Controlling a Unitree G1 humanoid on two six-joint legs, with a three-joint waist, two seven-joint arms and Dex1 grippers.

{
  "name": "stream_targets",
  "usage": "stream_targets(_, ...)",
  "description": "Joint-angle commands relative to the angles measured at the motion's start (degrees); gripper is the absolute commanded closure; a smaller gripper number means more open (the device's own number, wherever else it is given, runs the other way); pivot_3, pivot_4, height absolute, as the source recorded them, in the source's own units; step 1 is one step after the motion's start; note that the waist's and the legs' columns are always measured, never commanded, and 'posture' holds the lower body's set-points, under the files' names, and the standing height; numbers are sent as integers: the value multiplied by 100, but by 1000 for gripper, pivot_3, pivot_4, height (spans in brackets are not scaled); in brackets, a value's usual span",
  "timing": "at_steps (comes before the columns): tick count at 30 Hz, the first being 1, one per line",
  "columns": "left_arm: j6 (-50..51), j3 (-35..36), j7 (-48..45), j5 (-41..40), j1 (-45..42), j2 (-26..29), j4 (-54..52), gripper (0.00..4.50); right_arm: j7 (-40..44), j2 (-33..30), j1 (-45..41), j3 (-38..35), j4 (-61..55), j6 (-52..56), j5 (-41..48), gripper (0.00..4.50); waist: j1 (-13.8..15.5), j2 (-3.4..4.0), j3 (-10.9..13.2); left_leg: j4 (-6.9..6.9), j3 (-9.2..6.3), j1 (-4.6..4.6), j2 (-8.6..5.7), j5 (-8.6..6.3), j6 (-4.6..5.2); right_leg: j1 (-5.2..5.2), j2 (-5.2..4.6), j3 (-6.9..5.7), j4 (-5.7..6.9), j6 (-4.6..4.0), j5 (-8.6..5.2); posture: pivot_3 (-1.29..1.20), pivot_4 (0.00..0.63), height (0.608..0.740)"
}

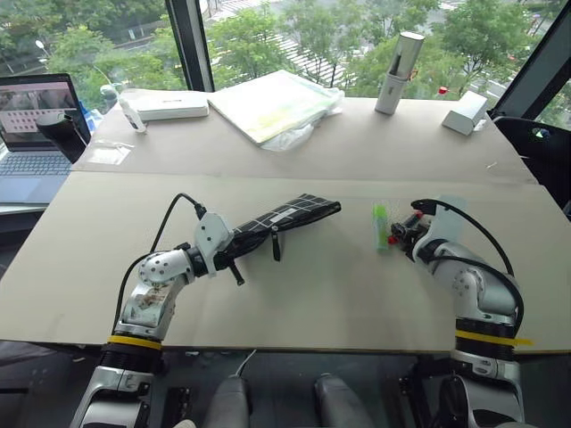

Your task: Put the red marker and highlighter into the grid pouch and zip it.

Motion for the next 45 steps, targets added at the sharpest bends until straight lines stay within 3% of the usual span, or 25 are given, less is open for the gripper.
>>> stream_targets(1,-88,44,35,-15,-25,2,-270,4500,227,-109,-53,538,225,-421,-333,2029,-11,0,0,0,0,0,0,0,0,0,0,0,0,0,0,0,150,738)
stream_targets(7,-64,66,42,-20,-19,25,-302,4500,781,-796,-265,1366,935,-1475,-1130,2029,-9,0,0,1,0,2,-1,0,0,4,-1,-2,-2,-1,-1,0,150,738)
stream_targets(15,-63,88,36,-20,-74,46,-269,4500,1082,-1035,-498,1424,1532,-2100,-1379,2029,12,0,0,1,-2,1,-1,1,-1,4,-1,-4,-2,-1,0,0,150,738)
stream_targets(22,-59,92,16,-20,-84,73,-273,4500,1098,-1073,-490,1196,1597,-2203,-1329,3923,13,0,0,1,-3,1,-1,0,-1,4,-1,-4,-2,-1,0,0,150,738)
stream_targets(28,-52,95,-10,-38,-138,111,-256,4500,1112,-1049,-420,1013,1562,-2203,-1265,3923,11,0,0,1,-3,1,-1,0,-1,3,-1,-4,-2,-1,0,0,150,738)
stream_targets(32,-22,109,-31,-75,-186,131,-243,4500,858,-1094,-581,711,1724,-2763,-1296,3923,21,0,0,1,-3,0,-2,0,-1,3,-1,-4,-2,-1,0,0,150,738)
stream_targets(37,150,210,-85,-257,-244,185,-300,4500,1967,-1242,-863,453,1528,-3458,-658,3924,6,5,4,1,-3,-1,-1,0,-1,2,-1,-4,-2,-1,0,0,150,738)
stream_targets(41,262,282,-170,-348,-296,270,-327,4500,3145,-1841,-729,802,1231,-4707,-822,3924,5,12,8,0,-6,-3,-1,0,0,2,-1,-8,-4,-1,-1,0,150,738)
stream_targets(45,318,333,-284,-396,-374,362,-284,4500,4780,-2879,-80,1350,790,-6450,-1105,3924,64,12,9,1,-15,-8,-2,0,0,6,-4,-20,-8,0,-1,0,150,738)
